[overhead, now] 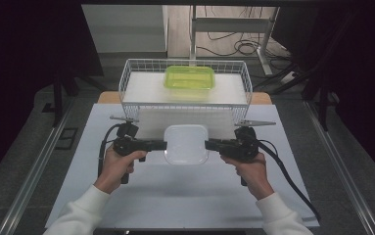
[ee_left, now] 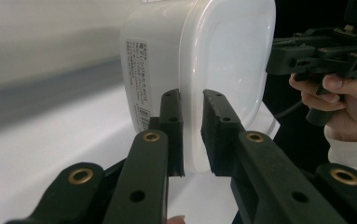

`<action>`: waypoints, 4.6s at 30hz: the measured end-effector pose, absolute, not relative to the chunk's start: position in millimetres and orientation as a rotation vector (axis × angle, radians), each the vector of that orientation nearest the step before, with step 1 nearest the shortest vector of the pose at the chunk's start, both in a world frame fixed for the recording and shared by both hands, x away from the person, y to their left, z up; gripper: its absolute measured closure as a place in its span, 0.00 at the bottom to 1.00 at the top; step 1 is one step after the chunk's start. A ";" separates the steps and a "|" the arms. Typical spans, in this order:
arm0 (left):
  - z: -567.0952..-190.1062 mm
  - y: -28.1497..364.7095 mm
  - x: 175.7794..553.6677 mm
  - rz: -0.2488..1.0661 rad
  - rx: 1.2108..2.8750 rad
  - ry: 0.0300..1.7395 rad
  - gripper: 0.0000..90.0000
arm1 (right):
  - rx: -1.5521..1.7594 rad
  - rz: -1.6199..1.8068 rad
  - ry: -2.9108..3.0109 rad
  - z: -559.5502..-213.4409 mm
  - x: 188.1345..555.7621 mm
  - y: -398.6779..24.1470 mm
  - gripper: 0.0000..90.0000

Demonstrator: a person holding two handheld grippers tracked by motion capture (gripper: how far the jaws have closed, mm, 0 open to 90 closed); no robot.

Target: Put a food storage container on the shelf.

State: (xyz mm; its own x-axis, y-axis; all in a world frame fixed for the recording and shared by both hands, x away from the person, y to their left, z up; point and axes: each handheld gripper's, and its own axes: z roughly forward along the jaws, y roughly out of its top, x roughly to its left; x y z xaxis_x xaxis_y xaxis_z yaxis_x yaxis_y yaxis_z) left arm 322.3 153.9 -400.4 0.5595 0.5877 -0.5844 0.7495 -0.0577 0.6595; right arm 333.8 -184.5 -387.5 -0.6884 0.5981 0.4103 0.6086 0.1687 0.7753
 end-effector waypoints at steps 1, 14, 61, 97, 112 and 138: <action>-396.6 154.0 323.0 -0.183 1.742 1.110 0.88 | -1.234 -1.602 -2.398 -384.1 334.1 -184.3 0.83; -344.9 155.8 332.9 -0.087 1.729 1.054 0.87 | -1.189 -1.692 -2.427 -341.3 343.0 -183.1 0.83; -240.6 162.2 444.7 -0.043 1.723 1.071 0.86 | -1.188 -1.816 -2.324 -238.7 448.1 -176.2 0.84; -283.9 178.8 514.3 -0.384 1.493 1.215 0.79 | -1.496 -1.629 -2.025 -268.1 521.2 -169.0 0.72; -266.8 179.5 484.0 -0.078 1.584 1.123 0.37 | -1.461 -1.821 -2.126 -260.8 499.7 -179.3 0.49; -376.4 191.9 307.2 0.087 1.828 1.006 0.32 | -1.081 -1.721 -2.608 -347.1 334.0 -247.6 0.36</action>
State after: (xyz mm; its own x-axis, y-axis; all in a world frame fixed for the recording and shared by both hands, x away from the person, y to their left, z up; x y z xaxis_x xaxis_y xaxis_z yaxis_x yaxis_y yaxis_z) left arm 307.2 191.9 -376.4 0.6507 0.6664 -0.3639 0.5938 -0.1480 0.7909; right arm 334.0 -247.6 -347.1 -0.7741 0.5978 0.2086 0.4270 0.2497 0.8691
